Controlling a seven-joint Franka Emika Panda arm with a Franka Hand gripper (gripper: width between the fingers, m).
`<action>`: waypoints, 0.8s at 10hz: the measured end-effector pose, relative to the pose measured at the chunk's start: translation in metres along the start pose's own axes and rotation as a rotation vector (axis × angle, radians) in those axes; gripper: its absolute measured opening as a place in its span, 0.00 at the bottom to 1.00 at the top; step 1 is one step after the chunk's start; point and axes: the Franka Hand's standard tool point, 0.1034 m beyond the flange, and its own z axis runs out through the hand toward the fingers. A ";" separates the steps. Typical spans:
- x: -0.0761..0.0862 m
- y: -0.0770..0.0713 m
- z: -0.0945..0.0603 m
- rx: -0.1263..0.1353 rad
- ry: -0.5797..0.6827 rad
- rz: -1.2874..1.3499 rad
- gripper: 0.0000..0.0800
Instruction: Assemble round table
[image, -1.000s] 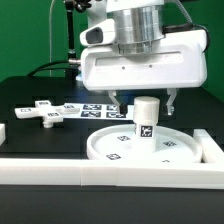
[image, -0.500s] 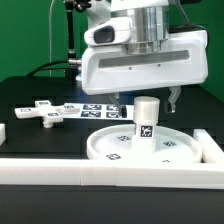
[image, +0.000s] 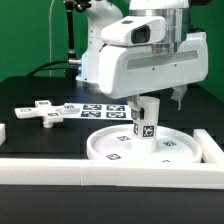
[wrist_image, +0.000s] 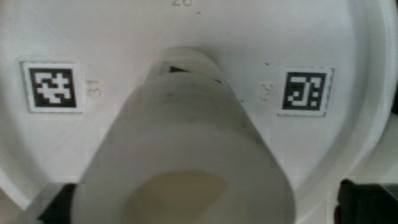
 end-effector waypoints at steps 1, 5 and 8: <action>0.000 0.000 0.000 -0.001 -0.001 -0.062 0.81; 0.002 -0.002 0.001 -0.027 -0.028 -0.433 0.81; 0.007 -0.002 -0.002 -0.058 -0.058 -0.700 0.81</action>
Offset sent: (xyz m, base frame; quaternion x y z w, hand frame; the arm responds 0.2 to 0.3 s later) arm 0.0000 0.0112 -0.0007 -0.0190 -0.0103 -0.2427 0.9698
